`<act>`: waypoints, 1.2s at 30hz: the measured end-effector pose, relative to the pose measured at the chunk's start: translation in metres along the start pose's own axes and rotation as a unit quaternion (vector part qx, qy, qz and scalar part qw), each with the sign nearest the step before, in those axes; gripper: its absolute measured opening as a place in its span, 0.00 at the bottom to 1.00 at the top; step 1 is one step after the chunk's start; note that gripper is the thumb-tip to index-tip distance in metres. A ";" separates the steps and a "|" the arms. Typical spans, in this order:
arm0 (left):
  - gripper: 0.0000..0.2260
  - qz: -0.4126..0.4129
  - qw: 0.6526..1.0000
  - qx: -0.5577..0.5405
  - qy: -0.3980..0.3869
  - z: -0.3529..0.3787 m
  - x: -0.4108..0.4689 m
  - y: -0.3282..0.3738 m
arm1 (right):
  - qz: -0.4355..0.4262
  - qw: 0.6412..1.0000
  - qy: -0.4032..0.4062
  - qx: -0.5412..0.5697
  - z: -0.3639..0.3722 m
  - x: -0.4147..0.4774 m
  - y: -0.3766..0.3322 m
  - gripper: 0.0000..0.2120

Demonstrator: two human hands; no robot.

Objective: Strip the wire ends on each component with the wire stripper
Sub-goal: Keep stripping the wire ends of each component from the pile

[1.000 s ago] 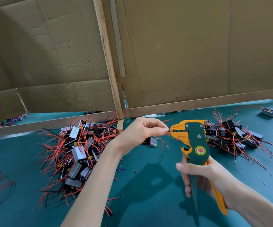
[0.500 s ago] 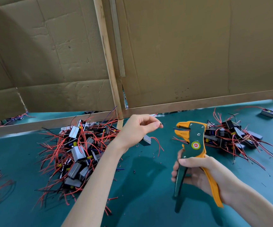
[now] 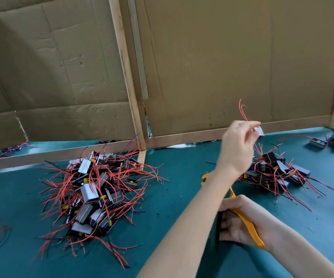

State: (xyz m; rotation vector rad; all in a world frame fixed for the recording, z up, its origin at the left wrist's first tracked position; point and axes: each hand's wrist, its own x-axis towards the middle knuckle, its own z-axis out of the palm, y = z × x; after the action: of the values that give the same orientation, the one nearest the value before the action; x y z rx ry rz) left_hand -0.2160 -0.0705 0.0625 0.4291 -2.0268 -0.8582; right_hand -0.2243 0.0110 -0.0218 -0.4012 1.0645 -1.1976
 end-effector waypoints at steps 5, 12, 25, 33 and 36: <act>0.16 -0.023 0.977 0.028 -0.210 -0.003 -0.017 -0.006 | 0.002 1.000 -0.002 0.003 0.000 0.000 -0.002 0.19; 0.15 -0.082 0.967 0.229 -0.077 -0.130 -0.027 -0.035 | 0.005 1.000 0.016 0.009 -0.003 0.005 0.001 0.18; 0.11 -0.386 0.776 0.459 0.193 -0.269 -0.066 -0.118 | -0.025 0.999 0.024 0.029 -0.010 0.001 -0.005 0.16; 0.14 -0.389 0.769 0.480 0.164 -0.267 -0.067 -0.113 | -0.014 1.000 0.010 0.018 -0.008 0.001 -0.003 0.16; 0.11 -0.354 0.781 0.480 0.188 -0.264 -0.067 -0.108 | -0.017 1.000 0.008 0.021 -0.008 0.000 -0.003 0.15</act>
State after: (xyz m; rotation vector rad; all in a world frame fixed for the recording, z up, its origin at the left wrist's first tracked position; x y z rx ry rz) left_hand 0.0376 -0.2159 0.0482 1.8588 -1.7584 0.0006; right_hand -0.2323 0.0120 -0.0238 -0.3788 1.0488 -1.2533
